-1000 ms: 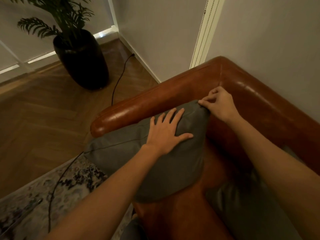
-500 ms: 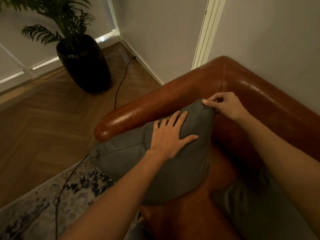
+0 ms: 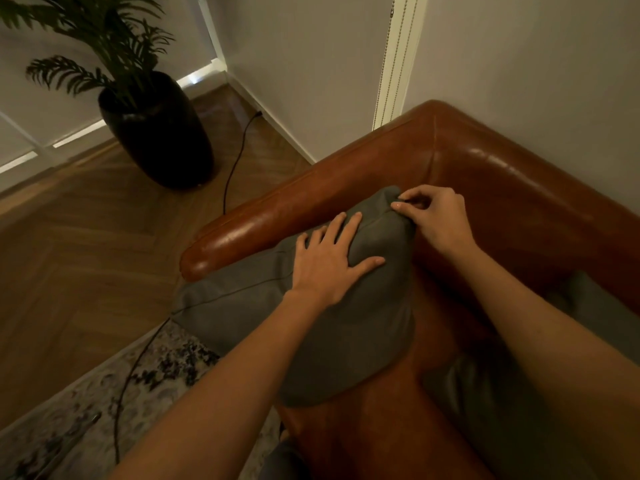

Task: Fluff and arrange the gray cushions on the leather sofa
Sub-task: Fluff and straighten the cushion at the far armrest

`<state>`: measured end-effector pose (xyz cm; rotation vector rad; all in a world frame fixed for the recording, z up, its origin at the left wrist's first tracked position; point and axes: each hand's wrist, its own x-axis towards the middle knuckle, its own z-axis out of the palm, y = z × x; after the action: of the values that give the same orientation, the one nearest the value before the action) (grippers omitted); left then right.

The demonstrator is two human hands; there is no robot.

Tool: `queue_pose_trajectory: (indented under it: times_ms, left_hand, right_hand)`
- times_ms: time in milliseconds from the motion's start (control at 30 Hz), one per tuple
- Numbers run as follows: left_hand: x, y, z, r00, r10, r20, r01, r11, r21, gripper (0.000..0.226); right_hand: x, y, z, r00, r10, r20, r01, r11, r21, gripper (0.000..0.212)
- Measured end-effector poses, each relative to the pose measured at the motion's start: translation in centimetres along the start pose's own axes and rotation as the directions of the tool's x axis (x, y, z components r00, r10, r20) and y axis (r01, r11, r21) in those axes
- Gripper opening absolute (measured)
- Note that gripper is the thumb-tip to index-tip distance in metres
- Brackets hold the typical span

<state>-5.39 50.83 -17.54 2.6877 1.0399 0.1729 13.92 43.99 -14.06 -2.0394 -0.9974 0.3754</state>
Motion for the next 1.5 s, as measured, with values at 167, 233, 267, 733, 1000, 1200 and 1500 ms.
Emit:
queue_pose_trajectory:
  times_ms: [167,233,267,733,1000,1200,1500]
  left_hand:
    - [0.2,-0.4,-0.2,1.000,-0.006,-0.001,0.006,1.000,-0.031,0.081]
    - [0.1,-0.8,-0.3,1.000,-0.024,0.005,0.024,0.999,-0.043,0.082]
    - [0.2,-0.7,-0.2,0.999,-0.032,0.008,0.032,0.998,-0.046,0.082]
    - [0.7,0.6,-0.9,0.986,-0.122,0.118,0.121,0.993,0.014,0.095]
    - [-0.7,-3.4,-5.8,0.930,-0.168,0.326,0.206,0.975,-0.085,0.096]
    - [-2.7,-4.9,-5.0,0.873,-0.259,0.414,0.285,0.958,-0.002,0.108]
    - [-6.2,-3.7,-8.1,0.953,-0.143,0.266,0.123,0.988,0.091,0.089]
  right_hand:
    - [-0.1,-0.5,-0.5,0.966,0.226,-0.125,-0.125,0.832,0.540,0.006]
    - [0.7,-0.2,-2.3,0.886,0.442,-0.138,-0.091,0.457,0.885,0.009]
    - [1.2,0.2,-3.3,0.877,0.458,-0.149,-0.069,0.426,0.902,0.008]
    - [-2.6,1.5,3.9,0.920,0.391,-0.020,-0.254,0.636,0.729,0.033]
    - [-4.2,0.4,3.7,0.909,0.395,-0.131,-0.202,0.694,0.691,0.024]
    - [-4.2,-1.9,4.7,0.879,0.474,-0.042,-0.382,0.756,0.532,0.054]
    - [-6.3,-5.1,4.7,0.878,0.385,-0.285,-0.265,0.886,0.382,0.023]
